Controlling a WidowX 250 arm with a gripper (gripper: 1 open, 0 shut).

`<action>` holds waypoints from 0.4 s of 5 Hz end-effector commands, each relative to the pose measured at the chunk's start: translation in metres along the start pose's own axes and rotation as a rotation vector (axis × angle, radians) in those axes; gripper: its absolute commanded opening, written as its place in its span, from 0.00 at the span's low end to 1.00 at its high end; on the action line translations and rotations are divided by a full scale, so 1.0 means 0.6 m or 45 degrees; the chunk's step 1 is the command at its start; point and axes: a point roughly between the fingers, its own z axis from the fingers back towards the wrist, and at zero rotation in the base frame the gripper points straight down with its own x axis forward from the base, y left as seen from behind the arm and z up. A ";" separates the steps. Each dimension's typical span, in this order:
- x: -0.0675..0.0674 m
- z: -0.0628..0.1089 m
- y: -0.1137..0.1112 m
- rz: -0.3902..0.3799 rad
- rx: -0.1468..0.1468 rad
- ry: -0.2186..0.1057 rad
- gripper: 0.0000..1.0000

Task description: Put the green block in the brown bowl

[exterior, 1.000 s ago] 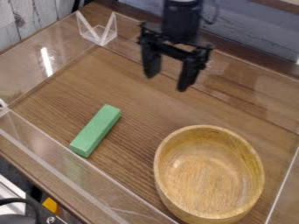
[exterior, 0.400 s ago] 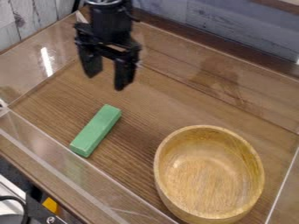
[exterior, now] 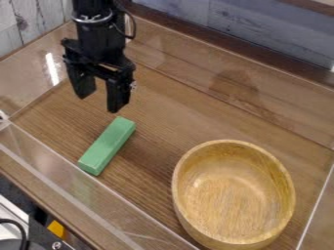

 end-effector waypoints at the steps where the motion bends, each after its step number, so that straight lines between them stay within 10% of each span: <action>1: 0.000 0.009 0.006 0.012 0.020 -0.051 1.00; 2: -0.002 -0.001 0.005 0.014 0.013 -0.040 1.00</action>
